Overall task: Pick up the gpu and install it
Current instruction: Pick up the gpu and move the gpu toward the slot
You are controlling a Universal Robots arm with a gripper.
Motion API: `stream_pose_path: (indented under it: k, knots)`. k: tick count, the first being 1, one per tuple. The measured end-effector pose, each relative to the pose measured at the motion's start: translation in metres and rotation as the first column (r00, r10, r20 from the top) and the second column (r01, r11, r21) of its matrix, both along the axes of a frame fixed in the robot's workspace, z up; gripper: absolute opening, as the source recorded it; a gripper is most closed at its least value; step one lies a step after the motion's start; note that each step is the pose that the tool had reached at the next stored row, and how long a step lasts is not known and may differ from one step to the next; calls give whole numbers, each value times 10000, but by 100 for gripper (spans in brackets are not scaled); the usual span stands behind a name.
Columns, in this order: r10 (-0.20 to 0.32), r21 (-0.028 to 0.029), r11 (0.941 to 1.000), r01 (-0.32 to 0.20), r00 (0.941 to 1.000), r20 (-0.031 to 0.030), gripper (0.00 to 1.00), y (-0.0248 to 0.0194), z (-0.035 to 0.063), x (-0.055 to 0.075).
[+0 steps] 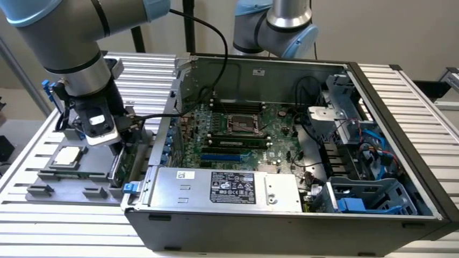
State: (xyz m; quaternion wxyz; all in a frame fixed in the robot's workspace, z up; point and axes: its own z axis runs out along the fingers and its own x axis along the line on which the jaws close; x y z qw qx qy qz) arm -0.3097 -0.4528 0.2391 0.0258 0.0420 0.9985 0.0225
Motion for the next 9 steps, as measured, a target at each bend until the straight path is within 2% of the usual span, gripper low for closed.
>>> stream_pose_path:
  k: [9]
  knots:
    - [29,0,10000,-29,10000,1,0,0,-1,-1]
